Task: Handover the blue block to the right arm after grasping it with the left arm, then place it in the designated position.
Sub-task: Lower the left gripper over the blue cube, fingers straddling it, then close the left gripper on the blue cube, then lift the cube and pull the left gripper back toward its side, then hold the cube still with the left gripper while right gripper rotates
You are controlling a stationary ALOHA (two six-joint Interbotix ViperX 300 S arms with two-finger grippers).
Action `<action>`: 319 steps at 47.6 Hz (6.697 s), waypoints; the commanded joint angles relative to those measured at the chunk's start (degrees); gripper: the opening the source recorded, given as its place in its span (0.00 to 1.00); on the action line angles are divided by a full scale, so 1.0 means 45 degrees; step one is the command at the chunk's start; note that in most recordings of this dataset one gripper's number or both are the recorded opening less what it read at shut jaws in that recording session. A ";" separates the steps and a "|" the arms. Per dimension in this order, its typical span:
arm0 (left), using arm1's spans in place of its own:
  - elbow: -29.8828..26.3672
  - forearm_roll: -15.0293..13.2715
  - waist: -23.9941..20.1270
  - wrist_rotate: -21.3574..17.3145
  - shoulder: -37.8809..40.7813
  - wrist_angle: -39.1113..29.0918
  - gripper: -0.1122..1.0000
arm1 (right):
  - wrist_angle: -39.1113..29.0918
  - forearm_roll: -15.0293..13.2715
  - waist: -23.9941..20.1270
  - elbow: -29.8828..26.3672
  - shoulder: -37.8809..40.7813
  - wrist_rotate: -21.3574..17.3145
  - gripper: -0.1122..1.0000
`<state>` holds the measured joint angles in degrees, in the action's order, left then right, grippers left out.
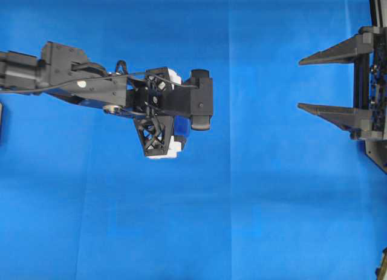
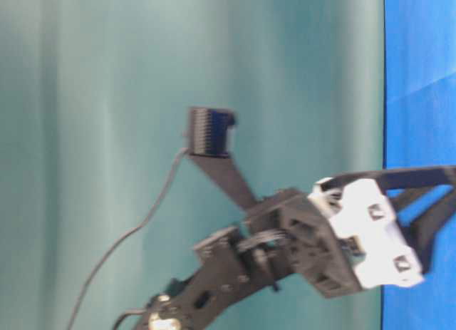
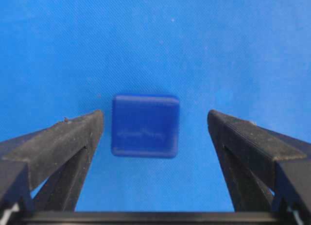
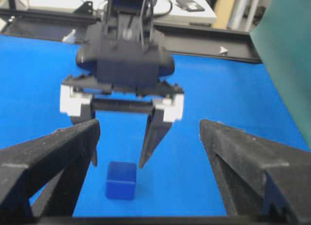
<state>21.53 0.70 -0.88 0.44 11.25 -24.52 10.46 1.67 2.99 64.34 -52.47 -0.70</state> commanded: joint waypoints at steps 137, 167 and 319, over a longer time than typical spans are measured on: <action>-0.3340 0.0000 0.0605 -0.0352 -0.2383 -0.5430 0.54 | 0.0059 0.0000 0.0020 -0.0586 0.0371 -0.0020 0.96; -0.4199 0.0039 0.0488 -0.0469 -0.3066 -0.6758 0.54 | 0.0059 0.0000 0.0020 -0.0625 0.0371 -0.0020 0.96; 0.5195 0.0000 0.0488 -0.0273 -0.8320 0.8145 0.54 | 0.0000 -0.0176 0.0020 -0.0996 0.0801 0.0098 0.96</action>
<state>45.44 0.70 1.32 -0.88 -25.49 11.60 9.93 1.49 2.99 61.52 -48.96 -0.44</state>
